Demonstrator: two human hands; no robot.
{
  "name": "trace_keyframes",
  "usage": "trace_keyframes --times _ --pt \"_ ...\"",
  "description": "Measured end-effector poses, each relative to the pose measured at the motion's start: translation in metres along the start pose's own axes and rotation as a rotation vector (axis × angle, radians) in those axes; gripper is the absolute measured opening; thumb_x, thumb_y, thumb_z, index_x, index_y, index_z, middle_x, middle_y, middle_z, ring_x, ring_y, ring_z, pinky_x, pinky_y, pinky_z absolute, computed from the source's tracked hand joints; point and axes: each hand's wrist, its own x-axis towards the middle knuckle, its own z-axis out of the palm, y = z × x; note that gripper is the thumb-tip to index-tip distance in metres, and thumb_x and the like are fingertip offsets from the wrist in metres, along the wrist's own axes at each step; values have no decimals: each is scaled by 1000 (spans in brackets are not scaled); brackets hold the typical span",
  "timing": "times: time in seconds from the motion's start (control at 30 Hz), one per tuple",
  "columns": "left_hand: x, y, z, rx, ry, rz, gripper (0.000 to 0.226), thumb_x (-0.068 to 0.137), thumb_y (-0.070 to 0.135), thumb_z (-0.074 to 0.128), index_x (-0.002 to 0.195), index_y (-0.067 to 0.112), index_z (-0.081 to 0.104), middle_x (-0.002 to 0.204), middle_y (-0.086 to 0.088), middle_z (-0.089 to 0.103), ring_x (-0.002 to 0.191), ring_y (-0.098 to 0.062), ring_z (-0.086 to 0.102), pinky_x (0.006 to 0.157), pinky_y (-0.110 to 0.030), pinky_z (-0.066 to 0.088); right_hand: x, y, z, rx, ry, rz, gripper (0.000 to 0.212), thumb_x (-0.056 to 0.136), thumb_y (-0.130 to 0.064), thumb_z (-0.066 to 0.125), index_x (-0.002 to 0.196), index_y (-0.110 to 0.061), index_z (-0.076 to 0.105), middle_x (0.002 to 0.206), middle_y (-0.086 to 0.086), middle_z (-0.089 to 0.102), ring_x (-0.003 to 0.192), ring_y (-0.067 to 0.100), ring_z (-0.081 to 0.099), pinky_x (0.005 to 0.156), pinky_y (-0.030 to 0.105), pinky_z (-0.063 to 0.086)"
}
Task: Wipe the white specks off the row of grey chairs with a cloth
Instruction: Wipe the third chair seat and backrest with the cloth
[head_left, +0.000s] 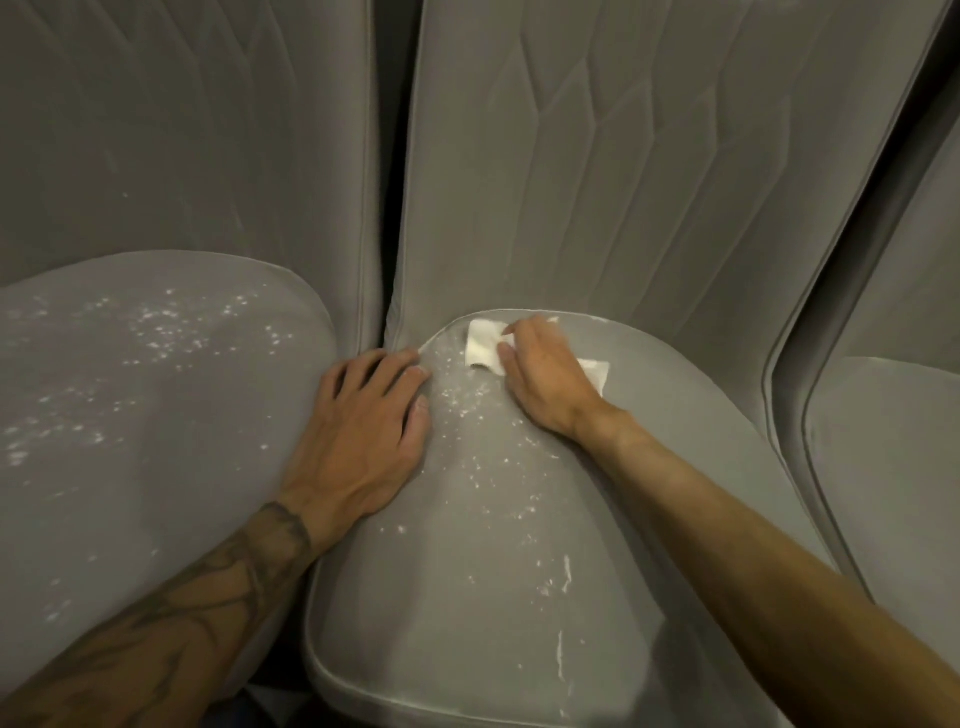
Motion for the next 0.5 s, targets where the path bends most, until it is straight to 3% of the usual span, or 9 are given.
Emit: trace_keyframes --times 0.1,0.17,0.3,0.37,0.5 --pt "-1 0 -2 7 -36 -6 43 105 39 32 136 24 57 148 4 51 135 -22 44 112 -43 32 -28 -16 4 93 -96 -184 28 107 -30 37 117 -8 51 115 12 52 101 24 45 96 33 35" --pt "-1 1 -5 1 -56 -5 44 105 38 30 137 23 57 149 4 51 136 -21 43 113 -43 32 -27 -8 -3 83 -114 -205 28 107 -30 36 118 -8 51 115 11 52 102 23 46 98 32 35" --pt "-1 3 -8 -34 -55 -16 46 104 36 29 137 21 57 148 3 52 137 -22 44 115 -45 33 11 6 -6 -26 -8 33 32 107 -24 36 120 0 53 118 20 55 108 33 48 101 39 35" --pt "-1 4 -10 -54 -52 -19 45 104 36 30 137 22 57 148 4 52 137 -21 45 115 -44 33 22 -6 3 -74 28 53 31 106 -22 37 118 2 54 118 22 56 109 36 48 101 40 33" --pt "-1 5 -12 -97 -44 -33 33 102 32 32 125 22 55 136 3 56 129 -20 48 111 -42 36 2 -29 14 50 -57 -182 28 106 -24 41 114 -1 54 112 19 55 101 31 47 96 37 33"
